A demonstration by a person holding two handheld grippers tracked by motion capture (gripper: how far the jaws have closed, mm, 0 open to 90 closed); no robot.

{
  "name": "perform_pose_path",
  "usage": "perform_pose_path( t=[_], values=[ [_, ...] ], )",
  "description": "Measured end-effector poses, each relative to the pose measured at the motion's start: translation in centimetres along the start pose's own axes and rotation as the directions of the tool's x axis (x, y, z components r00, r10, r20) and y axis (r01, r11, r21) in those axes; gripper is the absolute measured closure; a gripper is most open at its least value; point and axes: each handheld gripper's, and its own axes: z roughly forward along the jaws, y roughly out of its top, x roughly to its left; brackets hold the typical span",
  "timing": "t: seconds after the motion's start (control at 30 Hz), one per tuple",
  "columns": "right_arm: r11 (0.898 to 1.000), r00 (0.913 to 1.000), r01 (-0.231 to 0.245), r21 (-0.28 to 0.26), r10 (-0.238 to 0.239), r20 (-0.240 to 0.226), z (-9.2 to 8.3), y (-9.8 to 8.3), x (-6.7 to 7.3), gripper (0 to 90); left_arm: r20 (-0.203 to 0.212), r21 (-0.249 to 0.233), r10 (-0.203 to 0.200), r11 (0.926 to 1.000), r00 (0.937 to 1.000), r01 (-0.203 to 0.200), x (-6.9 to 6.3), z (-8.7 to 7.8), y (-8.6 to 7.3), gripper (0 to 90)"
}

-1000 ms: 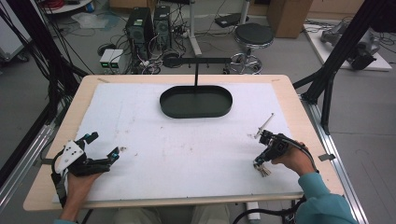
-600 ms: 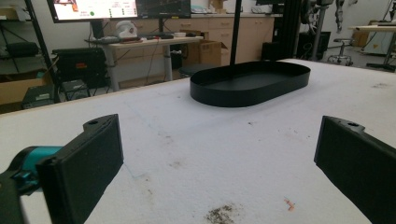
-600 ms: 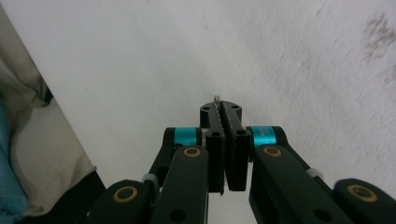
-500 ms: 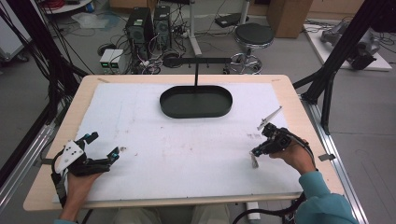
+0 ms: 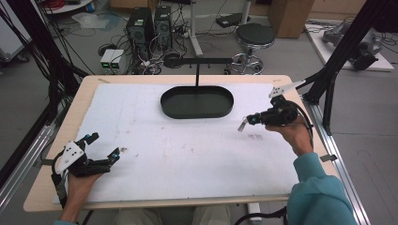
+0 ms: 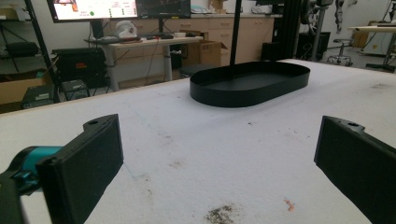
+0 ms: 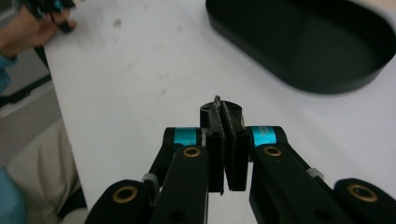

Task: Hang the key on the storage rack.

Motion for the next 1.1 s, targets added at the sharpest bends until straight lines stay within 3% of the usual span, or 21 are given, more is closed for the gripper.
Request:
perform_pose_path(
  t=[0.17, 0.47, 0.83, 1.1],
  values=[
    [0.996, 0.9992, 0.034, -0.084, -0.032, 0.024, -0.6, 3.0, -0.5, 89.0, 0.0, 0.0, 0.0, 1.0, 1.0, 0.0, 0.0, 0.0, 0.0, 1.7],
    [0.986, 0.9932, 0.097, -0.136, -0.087, 0.078, -0.2, 8.3, -1.5, 89.0, 0.0, -0.001, -0.001, 1.0, 1.0, 0.001, 0.0, 0.0, 0.0, 1.7],
    [0.984, 0.9836, 0.128, -0.126, -0.109, 0.144, 1.4, 12.3, -3.7, 89.0, 0.002, 0.001, -0.001, 1.0, 1.0, 0.001, 0.1, 0.0, 0.0, 1.7],
    [0.986, 0.9837, 0.106, -0.126, -0.085, 0.158, 2.1, 13.9, -5.2, 89.0, 0.0, 0.0, 0.0, 1.0, 1.0, 0.0, 0.0, 0.0, 0.0, 1.7]
  ],
)
